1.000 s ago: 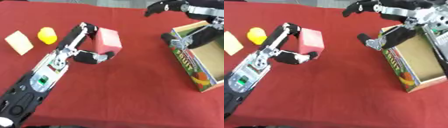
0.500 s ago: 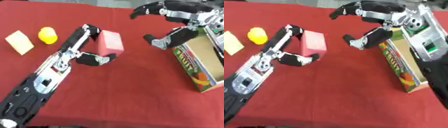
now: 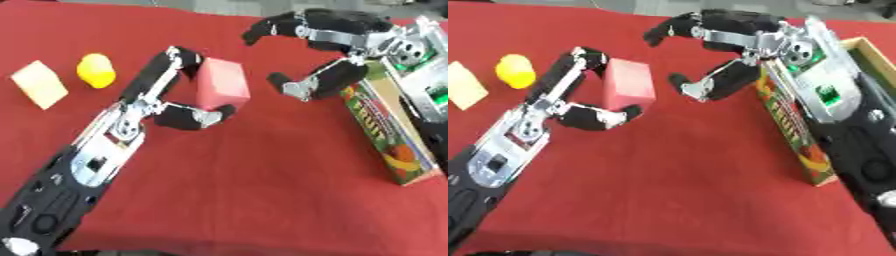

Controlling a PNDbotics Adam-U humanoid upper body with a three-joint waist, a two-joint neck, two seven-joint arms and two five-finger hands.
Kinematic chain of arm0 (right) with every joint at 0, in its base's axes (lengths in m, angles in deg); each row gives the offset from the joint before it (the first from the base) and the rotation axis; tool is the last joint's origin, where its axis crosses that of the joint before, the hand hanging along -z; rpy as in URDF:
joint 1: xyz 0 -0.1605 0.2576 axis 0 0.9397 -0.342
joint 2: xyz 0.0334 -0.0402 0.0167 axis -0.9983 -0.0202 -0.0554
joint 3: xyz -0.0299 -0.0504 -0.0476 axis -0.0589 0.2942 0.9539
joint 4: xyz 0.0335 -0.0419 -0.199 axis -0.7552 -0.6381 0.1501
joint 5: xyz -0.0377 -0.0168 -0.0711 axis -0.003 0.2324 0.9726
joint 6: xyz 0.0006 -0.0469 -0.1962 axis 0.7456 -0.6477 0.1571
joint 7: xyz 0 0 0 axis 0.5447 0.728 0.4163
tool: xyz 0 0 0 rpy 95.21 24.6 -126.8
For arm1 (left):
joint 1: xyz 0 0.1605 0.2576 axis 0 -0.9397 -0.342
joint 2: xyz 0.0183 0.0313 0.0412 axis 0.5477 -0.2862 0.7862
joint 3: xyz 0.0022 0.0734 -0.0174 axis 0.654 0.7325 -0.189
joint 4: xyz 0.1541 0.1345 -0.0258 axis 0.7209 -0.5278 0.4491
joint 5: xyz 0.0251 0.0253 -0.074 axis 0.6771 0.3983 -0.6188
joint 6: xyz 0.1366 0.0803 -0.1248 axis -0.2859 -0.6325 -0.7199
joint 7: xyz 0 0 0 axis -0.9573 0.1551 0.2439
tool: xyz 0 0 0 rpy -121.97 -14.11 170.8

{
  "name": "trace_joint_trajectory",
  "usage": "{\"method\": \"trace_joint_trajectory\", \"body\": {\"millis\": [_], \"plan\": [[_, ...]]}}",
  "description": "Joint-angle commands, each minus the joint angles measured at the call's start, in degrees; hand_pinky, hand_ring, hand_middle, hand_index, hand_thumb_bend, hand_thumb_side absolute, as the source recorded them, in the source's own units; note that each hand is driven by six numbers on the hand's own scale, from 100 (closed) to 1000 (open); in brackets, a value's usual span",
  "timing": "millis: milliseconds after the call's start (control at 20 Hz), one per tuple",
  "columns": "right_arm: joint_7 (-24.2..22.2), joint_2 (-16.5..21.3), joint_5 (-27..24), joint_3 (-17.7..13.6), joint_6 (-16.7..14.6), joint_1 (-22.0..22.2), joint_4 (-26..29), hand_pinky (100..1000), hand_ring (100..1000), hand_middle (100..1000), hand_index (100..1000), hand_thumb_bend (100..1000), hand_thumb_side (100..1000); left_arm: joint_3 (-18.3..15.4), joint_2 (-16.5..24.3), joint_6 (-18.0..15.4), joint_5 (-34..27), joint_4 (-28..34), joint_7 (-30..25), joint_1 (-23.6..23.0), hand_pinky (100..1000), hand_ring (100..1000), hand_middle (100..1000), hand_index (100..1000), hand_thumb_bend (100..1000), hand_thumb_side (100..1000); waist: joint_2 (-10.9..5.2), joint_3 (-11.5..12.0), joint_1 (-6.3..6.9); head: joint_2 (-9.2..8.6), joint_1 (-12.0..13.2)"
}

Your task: Pick up the objects with one hand, pass them to the other hand, and then place them into the box on the other side of the table.

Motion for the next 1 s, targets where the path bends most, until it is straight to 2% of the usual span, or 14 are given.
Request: {"method": "trace_joint_trajectory", "body": {"millis": [50,250,350,400,450,700,1000], "plan": [[-0.34,0.00,-1.26,-0.11,1.34,-1.64,0.14,978,1000,857,992,100,436,-0.22,-0.27,-0.32,0.92,0.11,0.31,1.27,600,420,361,510,100,276,-1.40,0.15,0.15,0.37,-0.25],[-0.75,-0.34,-1.85,0.35,2.17,-2.00,0.09,992,1000,862,1000,100,473,-0.13,-0.75,-0.57,1.77,-0.58,0.36,1.55,597,419,360,509,100,253,-1.47,0.39,0.14,0.37,-0.42],[-1.94,-0.46,-2.46,0.73,2.52,-2.09,-0.23,996,1000,863,1000,148,492,-0.12,-0.97,-0.62,2.14,-1.05,0.38,1.65,596,418,359,508,100,248,-1.48,0.52,0.14,0.37,-0.45],[-2.56,-0.54,-2.81,0.81,2.66,-2.17,-0.36,1000,1000,865,1000,238,518,-0.11,-1.06,-0.67,2.30,-1.27,0.38,1.70,596,418,358,508,100,243,-1.48,0.58,0.15,0.37,-0.49],[-3.13,-0.61,-3.17,0.90,2.73,-2.28,-0.42,1000,1000,866,1000,265,531,-0.10,-1.15,-0.72,2.46,-1.47,0.37,1.76,596,418,358,508,100,240,-1.48,0.64,0.15,0.37,-0.54],[-4.56,-0.77,-3.89,0.99,2.90,-2.82,-0.42,1000,1000,874,1000,262,592,-0.12,-1.52,-1.03,3.41,-2.40,0.44,2.03,593,417,357,506,100,219,-1.53,0.79,0.10,0.37,-0.63],[-4.01,-1.10,-2.18,1.00,1.41,-2.63,-1.04,1000,1000,885,1000,296,568,-0.02,-1.84,-1.23,3.58,-2.42,0.43,2.20,593,416,353,505,100,212,-1.56,0.95,0.09,0.37,-0.64]]}}
